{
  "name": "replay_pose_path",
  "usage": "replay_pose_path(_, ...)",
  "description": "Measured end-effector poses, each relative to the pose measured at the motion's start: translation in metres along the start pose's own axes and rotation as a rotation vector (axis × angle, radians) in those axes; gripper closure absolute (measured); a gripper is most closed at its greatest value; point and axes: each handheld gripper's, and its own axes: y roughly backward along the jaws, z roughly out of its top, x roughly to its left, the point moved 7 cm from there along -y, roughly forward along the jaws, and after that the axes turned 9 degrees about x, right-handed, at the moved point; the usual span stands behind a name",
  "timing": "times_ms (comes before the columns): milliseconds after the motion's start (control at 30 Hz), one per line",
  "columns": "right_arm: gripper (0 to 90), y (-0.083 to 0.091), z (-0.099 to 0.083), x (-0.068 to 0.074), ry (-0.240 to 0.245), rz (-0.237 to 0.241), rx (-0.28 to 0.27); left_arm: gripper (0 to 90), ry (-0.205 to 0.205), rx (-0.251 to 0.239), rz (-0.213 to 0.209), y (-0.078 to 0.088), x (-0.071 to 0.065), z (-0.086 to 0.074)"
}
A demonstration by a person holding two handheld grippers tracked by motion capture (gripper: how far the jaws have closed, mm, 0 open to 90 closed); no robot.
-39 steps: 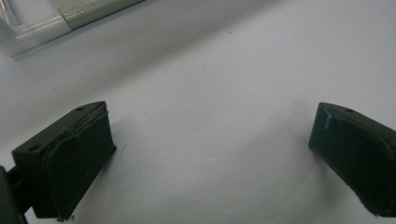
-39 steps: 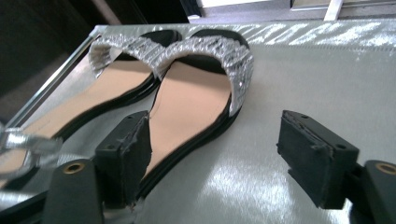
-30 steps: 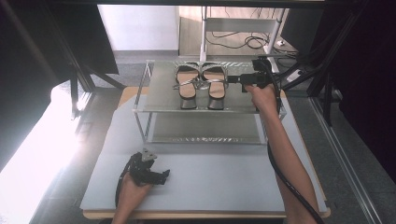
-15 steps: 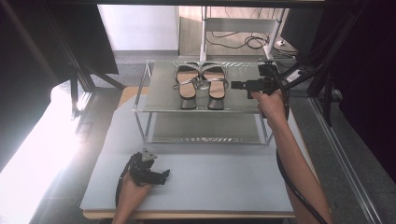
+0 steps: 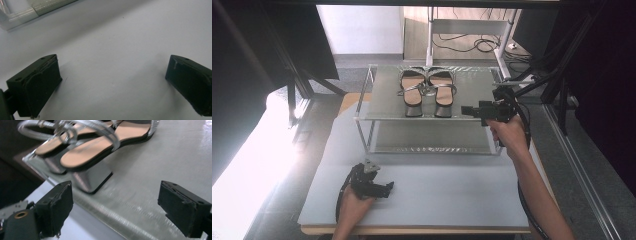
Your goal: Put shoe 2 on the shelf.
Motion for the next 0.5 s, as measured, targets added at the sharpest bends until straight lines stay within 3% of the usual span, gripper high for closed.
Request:
replay_pose_path(233, 11.6, 0.003, -0.02, 0.013, 0.043, 0.032, 0.016, 0.0, 0.0, 0.0, 0.0, 0.0, 0.0, 0.0)
replay_pose_path(400, 7.2, 0.006, -0.036, 0.02, 0.079, 0.017, 0.028, 0.0, 0.0, 0.0, 0.001, 0.0, 0.0, 0.0)
replay_pose_path(500, 5.3, 0.01, -0.048, 0.024, 0.122, -0.016, 0.031, 0.0, 0.0, 0.0, 0.001, 0.0, 0.0, 0.0)
